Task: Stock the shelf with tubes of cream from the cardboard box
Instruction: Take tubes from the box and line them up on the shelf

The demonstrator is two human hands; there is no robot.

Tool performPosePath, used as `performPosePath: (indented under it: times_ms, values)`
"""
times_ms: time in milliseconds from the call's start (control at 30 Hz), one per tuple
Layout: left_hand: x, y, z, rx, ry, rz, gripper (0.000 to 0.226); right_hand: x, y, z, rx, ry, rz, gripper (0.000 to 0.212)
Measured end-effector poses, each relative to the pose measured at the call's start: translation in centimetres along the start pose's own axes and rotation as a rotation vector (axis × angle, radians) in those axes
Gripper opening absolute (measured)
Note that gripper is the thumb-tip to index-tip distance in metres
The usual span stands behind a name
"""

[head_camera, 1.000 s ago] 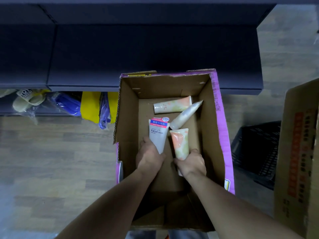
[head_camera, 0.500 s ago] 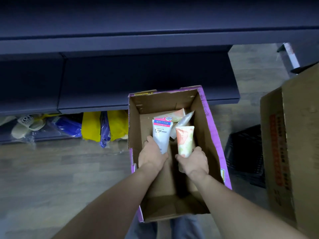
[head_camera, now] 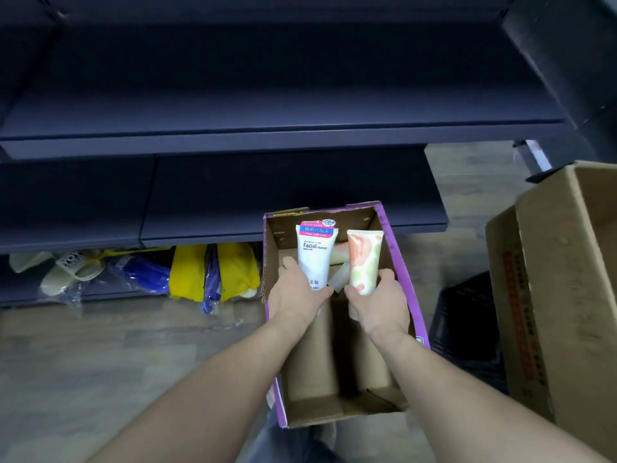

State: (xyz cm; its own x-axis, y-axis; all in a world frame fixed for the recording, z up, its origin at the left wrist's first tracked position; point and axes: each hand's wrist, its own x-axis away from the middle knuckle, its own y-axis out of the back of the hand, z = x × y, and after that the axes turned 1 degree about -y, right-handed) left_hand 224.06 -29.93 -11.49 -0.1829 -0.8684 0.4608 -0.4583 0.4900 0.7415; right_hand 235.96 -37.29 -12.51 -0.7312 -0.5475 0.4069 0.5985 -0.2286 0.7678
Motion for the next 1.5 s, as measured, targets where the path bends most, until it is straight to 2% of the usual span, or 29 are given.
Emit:
performPosePath:
  times_ms: [267, 367, 567, 1100, 1500]
  values:
    - [2.6, 2.7, -2.1, -0.012, -0.057, -0.138, 0.062, 1.8, 4.8, 1.7, 0.023, 0.099, -0.039, 0.037]
    - [3.7, 4.4, -3.2, -0.023, -0.066, -0.189, 0.060, 2.5, 6.8, 2.9, 0.000, 0.129, -0.070, 0.039]
    - [6.0, 8.7, -6.1, 0.055, 0.022, -0.248, 0.062, 4.2, 10.7, 6.3, -0.069, 0.220, -0.140, 0.043]
    - [13.0, 23.5, -10.1, 0.187, -0.064, -0.608, 0.062, 11.2, 20.2, 17.7, -0.210, 0.519, -0.295, 0.044]
    - [15.9, 34.9, -12.5, 0.252, -0.169, -0.785, 0.064, 15.2, 24.2, 26.1, -0.269, 0.664, -0.386, 0.041]
